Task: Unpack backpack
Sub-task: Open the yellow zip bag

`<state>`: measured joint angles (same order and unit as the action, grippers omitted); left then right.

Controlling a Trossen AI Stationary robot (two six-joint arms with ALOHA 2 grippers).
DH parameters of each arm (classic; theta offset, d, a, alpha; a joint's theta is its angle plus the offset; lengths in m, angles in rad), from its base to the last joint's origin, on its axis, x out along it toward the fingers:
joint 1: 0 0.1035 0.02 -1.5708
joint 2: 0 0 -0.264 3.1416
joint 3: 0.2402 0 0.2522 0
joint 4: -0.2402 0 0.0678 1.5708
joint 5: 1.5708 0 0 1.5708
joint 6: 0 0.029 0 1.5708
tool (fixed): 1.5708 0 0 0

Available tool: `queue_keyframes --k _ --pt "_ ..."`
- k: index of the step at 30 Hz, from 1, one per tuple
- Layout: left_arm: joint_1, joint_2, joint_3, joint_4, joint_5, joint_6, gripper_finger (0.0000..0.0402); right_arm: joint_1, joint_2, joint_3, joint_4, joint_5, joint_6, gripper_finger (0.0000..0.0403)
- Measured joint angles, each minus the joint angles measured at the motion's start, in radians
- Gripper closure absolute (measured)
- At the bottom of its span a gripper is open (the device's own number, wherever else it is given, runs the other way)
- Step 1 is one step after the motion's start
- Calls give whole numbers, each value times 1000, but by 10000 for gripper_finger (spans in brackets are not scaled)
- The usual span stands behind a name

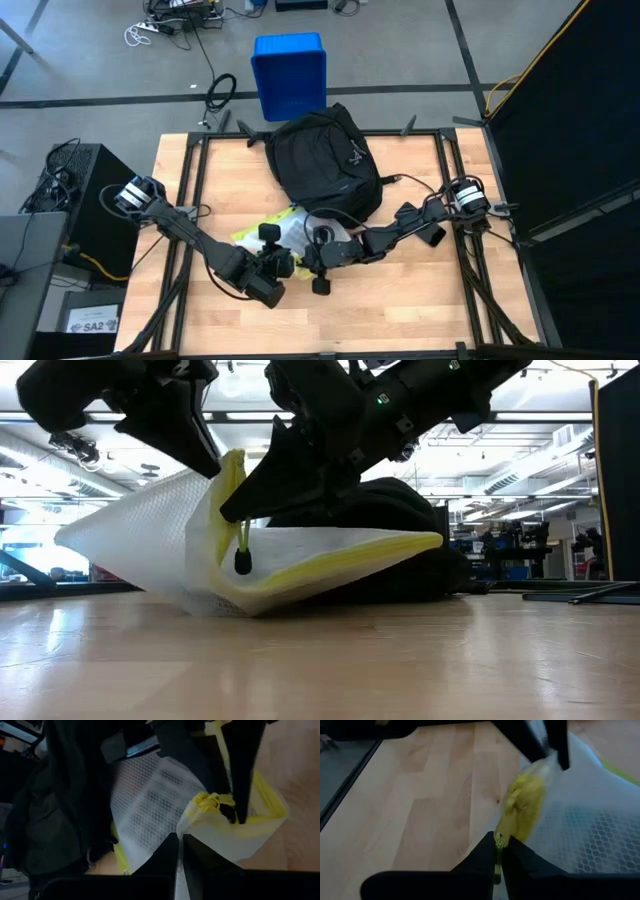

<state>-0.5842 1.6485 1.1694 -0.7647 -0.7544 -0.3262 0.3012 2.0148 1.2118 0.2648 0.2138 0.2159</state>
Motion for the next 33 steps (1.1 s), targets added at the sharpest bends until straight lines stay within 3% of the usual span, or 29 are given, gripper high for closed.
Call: queue_keyframes --k 10,19,25,33 --pt "-20 0 -31 -4 34 -21 402 -6 0 0 -41 38 -6 403" --pt "-104 -2 10 -186 -81 -165 402 20 -38 1 -145 59 53 403" --pt "-153 -13 11 -179 -119 -184 402 61 -90 2 -298 147 82 403" --pt "-197 -15 13 -185 -141 -228 401 103 -130 1 -619 244 245 403"
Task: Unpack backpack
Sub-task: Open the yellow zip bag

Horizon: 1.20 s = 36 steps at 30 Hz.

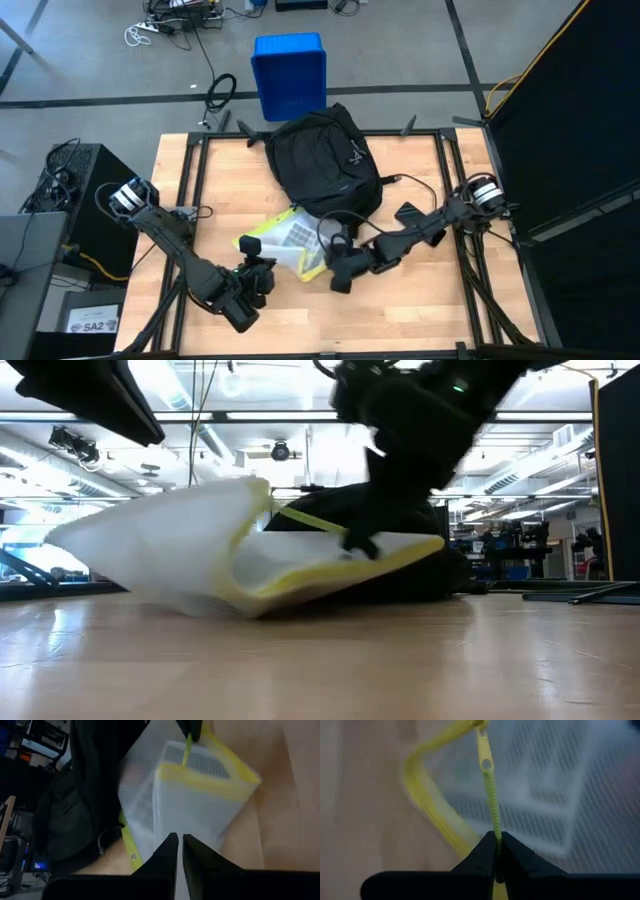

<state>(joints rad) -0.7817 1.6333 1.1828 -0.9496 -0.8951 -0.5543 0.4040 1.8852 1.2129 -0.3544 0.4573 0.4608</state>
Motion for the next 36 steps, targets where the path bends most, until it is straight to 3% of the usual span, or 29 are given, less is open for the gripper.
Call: queue_keyframes --k 4,9,15,17,24,28,36 --pt "-28 0 0 15 1 -23 401 22 -11 0 -150 22 107 403" --pt "-36 0 0 136 -44 3 402 39 -17 -2 -127 25 115 403" --pt "31 8 0 559 4 386 377 26 -17 -2 -46 25 61 403" --pt "57 10 0 633 35 462 358 22 -17 -2 -36 26 60 403" --pt "166 58 -1 595 80 441 280 23 -17 -2 -24 25 42 403" --pt "218 99 -1 623 183 435 242 23 -17 -2 -18 25 34 403" --pt "252 131 -1 579 214 416 220 26 -16 -2 -10 25 34 403"
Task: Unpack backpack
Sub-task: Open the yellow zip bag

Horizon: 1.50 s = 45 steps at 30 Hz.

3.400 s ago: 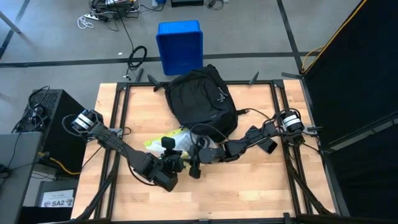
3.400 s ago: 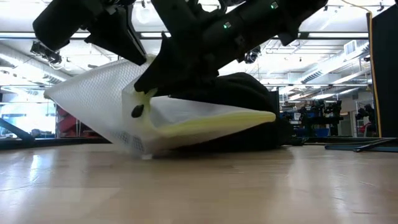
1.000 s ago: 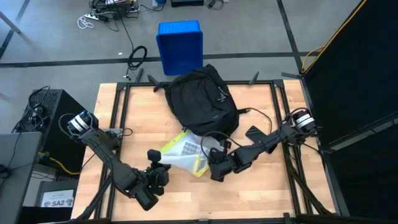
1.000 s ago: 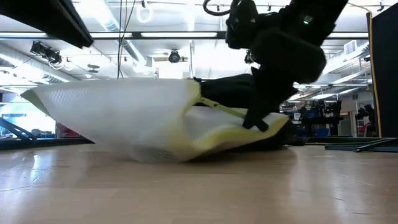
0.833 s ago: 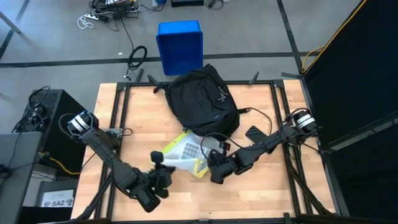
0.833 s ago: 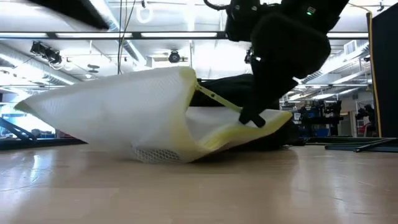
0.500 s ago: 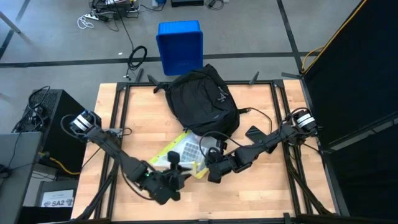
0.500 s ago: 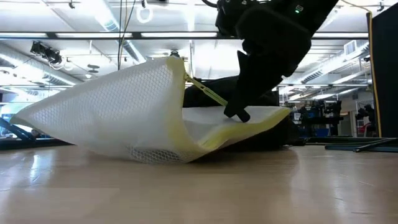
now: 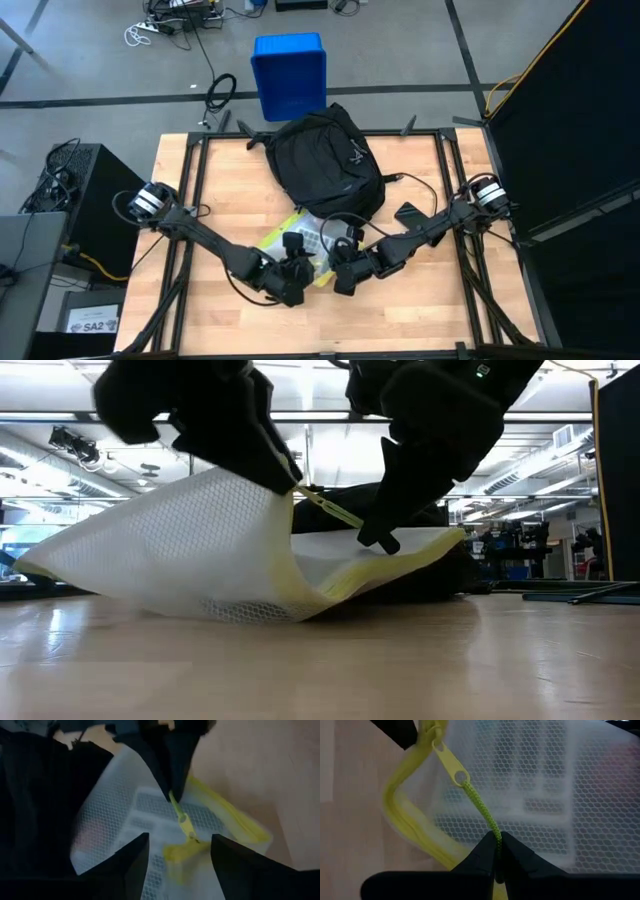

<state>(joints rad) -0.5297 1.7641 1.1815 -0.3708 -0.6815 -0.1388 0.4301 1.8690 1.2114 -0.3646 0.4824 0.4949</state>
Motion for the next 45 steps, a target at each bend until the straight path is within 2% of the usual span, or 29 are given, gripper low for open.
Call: queue_keyframes --k 4,9,11,17,25,30,39,45 --pt "-4 0 0 -34 7 4 259 0 0 0 1 0 -1 403" --pt "-8 0 0 -100 32 1 378 0 0 0 1 0 -2 403" --pt "-11 0 0 -106 33 -2 393 0 0 0 2 0 -2 403" --pt "-72 -26 0 -147 11 -39 401 30 0 2 40 -42 -72 403" --pt "-200 -38 0 -148 -53 -127 402 140 4 2 193 1 -427 403" --pt "-254 -38 0 -148 -105 -156 402 180 4 1 259 2 -543 403" --pt "-281 -38 0 -163 -145 -170 402 185 4 1 259 -7 -568 403" --pt "-299 -38 0 -213 -174 -233 402 185 4 1 111 53 -486 403"
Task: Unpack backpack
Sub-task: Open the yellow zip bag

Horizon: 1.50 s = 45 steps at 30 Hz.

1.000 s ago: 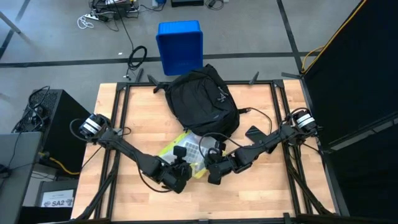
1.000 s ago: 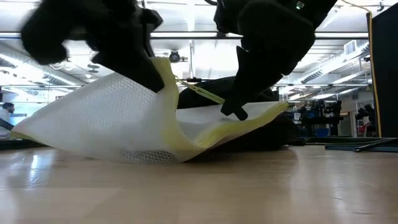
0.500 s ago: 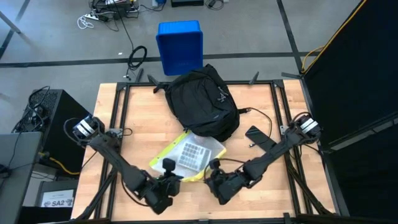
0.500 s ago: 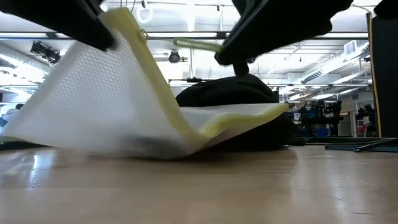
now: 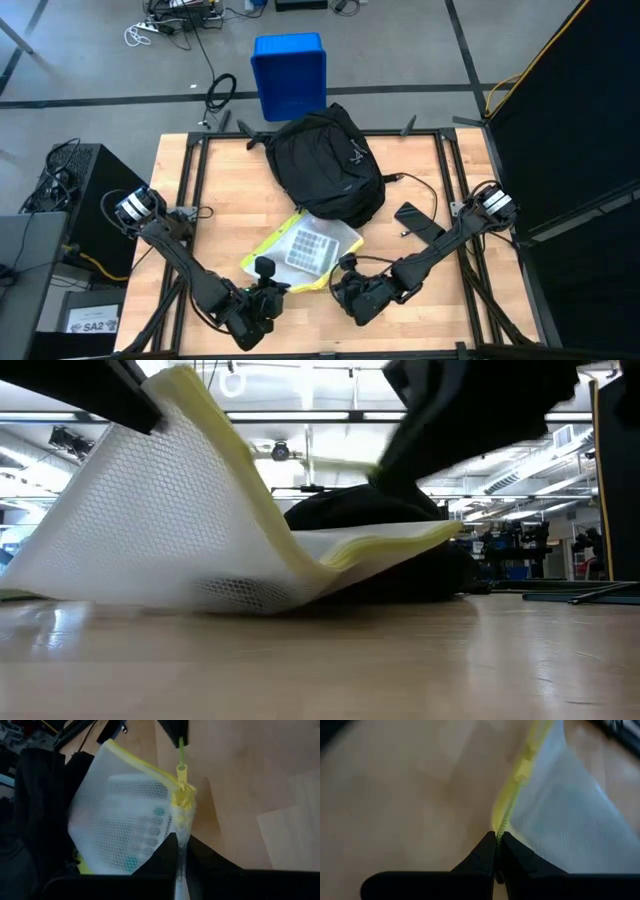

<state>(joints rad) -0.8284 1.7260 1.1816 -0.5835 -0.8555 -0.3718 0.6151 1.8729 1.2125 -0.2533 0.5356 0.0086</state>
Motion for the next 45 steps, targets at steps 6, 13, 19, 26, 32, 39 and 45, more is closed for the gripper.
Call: queue_keyframes --k 6,13,19,26,32,39,45 --pt "-19 0 0 -29 -13 -39 402 2 0 -1 -192 43 158 403" --pt "-45 0 0 -100 -15 -122 402 5 0 -1 -328 69 290 403" --pt "-88 -1 0 -194 -11 -234 401 -8 1 -3 -515 177 471 403" --pt "-135 -1 0 -267 -26 -363 401 -35 0 -2 -696 214 685 403" --pt "-118 -1 -11 -134 -128 -316 401 -42 0 -2 -650 216 664 403" --pt "-38 -1 -82 146 -75 -82 375 -43 0 -2 -638 216 652 403" --pt "-15 -1 -107 252 -38 105 343 -44 0 -2 -633 215 651 403"
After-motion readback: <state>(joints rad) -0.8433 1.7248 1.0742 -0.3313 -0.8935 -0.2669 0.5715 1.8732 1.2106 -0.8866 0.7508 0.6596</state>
